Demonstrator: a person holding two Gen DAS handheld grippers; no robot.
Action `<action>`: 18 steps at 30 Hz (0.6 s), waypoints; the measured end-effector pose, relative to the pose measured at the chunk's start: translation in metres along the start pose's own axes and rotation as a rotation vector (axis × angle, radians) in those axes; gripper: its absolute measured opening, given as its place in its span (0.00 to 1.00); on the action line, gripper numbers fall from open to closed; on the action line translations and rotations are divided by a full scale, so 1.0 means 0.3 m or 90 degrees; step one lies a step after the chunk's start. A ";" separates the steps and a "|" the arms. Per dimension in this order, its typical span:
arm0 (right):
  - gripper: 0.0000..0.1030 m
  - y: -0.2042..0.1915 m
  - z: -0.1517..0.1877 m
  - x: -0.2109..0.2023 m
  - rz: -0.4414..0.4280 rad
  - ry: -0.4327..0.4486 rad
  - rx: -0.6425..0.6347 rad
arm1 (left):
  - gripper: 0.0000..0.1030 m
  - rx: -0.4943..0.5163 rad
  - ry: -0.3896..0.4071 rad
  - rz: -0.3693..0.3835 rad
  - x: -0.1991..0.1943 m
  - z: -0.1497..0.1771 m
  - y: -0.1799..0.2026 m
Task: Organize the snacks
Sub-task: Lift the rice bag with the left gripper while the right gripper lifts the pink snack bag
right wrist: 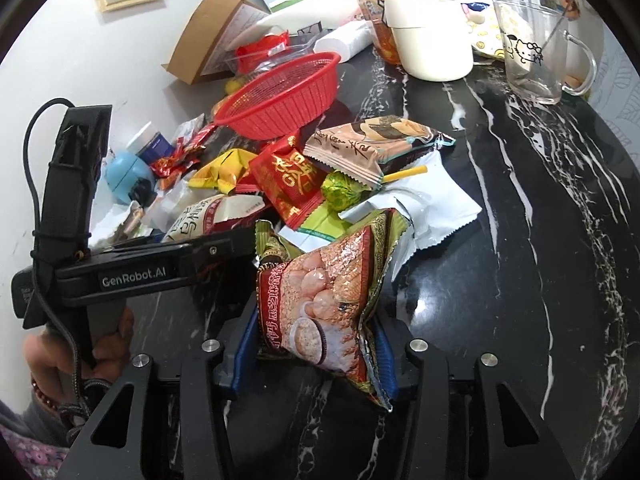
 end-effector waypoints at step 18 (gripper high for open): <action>0.45 -0.069 -0.021 -0.087 -0.011 0.028 -0.015 | 0.71 -0.010 0.024 0.057 -0.194 0.064 0.014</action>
Point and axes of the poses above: each gripper's, at about its wrist camera, not at the fingertips, and x roughly the way its jaws point, y to its right, z to its underside, the point moved 10 cm from there along x, roughly the way its jaws point, and after that the axes turned 14 degrees about -x, right-handed, at the moved point
